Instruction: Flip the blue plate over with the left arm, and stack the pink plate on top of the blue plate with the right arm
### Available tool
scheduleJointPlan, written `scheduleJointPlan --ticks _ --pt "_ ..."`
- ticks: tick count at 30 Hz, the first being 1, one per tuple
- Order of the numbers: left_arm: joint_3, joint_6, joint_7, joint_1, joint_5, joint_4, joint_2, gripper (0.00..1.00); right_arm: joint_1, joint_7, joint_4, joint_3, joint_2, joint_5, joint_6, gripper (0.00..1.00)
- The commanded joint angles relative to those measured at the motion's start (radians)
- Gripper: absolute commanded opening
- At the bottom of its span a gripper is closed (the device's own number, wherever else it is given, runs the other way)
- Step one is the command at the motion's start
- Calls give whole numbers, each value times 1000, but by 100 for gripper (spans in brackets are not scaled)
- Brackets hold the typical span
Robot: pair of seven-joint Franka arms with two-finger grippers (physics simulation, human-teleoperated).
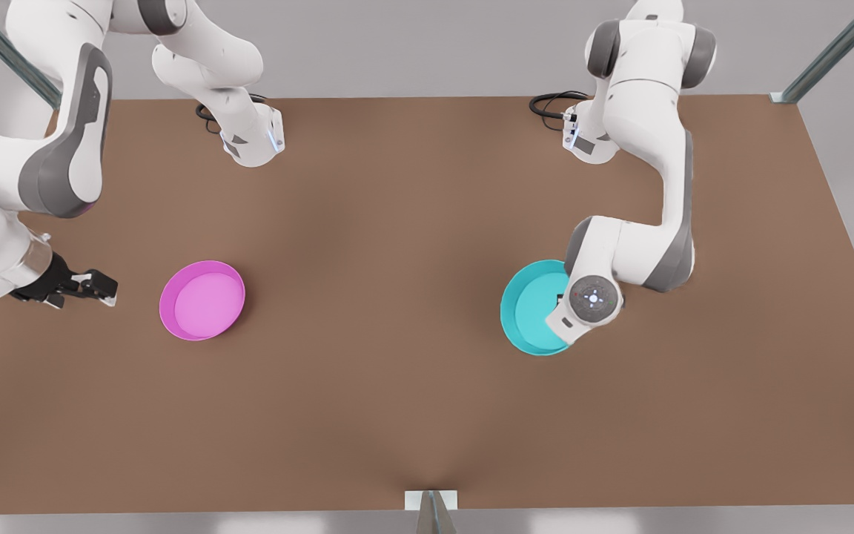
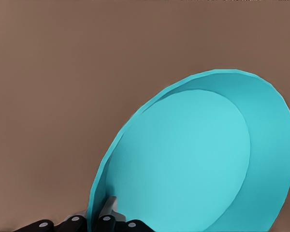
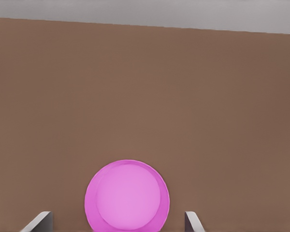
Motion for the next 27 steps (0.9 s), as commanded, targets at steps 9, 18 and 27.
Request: scheduleJointPlan --ticks 9,18,27 --pt "-1 5 -307 -216 257 0 11 21 -9 7 -6 0 -12 -46 -86 100" --pt "-1 -12 -740 -400 429 -12 34 21 -24 7 21 -2 6 -54 -78 100" --pt "-1 -41 -854 -513 596 -17 72 21 -29 -4 14 -2 2 -46 -80 100"
